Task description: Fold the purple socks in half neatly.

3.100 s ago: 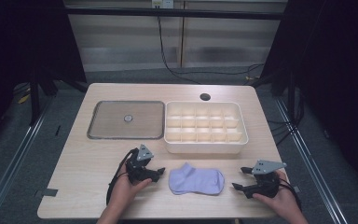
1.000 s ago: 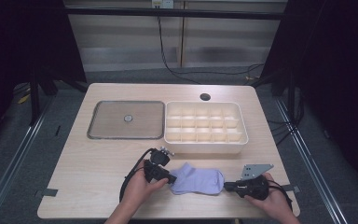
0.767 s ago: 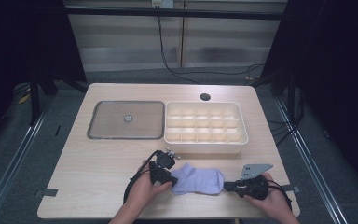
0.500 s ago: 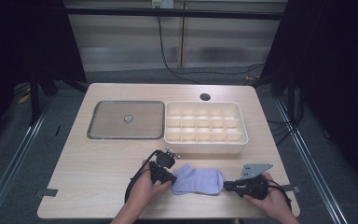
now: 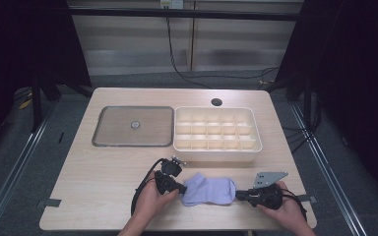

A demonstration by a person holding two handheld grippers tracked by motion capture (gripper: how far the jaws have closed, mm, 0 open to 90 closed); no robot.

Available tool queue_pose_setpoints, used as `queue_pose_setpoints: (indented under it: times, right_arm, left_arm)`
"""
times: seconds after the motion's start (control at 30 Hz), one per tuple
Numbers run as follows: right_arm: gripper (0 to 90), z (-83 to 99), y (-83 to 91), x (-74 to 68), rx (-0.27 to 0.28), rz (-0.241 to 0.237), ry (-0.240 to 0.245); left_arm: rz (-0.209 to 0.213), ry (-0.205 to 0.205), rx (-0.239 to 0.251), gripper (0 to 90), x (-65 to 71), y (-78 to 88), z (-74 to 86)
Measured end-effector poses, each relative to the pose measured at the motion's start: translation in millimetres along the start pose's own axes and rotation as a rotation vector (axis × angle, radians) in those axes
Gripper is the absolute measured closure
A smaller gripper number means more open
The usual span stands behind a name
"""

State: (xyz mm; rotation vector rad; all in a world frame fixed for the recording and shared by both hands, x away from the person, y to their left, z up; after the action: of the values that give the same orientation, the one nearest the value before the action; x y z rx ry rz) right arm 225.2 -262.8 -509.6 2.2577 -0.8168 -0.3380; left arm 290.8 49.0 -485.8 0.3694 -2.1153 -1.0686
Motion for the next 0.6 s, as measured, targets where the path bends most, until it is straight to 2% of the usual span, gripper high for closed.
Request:
queue_pose_setpoints:
  times: [0.03,0.13,0.47,0.6]
  right_arm:
    - [86.4,0.0,0.0,0.0,0.000,0.000,0.000]
    - [86.6,-0.3,-0.8,0.9,0.004,-0.003,-0.003]
    - [86.9,-0.8,-1.9,1.6,0.006,-0.001,-0.012]
    - [86.9,-0.9,-2.2,2.1,0.009,0.000,-0.010]
  left_arm:
    - [0.000,0.000,0.000,83.5,0.0,0.0,0.0]
    - [0.037,0.013,0.012,83.5,-2.0,3.6,-1.2]
    - [0.085,0.018,0.026,83.5,-2.0,9.1,-4.2]
    - [0.116,0.023,0.038,83.5,-1.3,12.5,-6.0]
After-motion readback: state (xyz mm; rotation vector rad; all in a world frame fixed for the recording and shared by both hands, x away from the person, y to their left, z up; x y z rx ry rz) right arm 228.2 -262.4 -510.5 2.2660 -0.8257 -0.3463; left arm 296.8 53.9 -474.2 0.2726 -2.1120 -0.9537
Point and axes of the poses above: each handheld gripper's, and its own axes: y roughly backward along the jaws, z roughly out of its underside, x roughly to its right, the point moved 1 cm from there along -y, roughly forward along the jaws, and after that the axes turned 9 degrees about z, right-handed, at the moved point
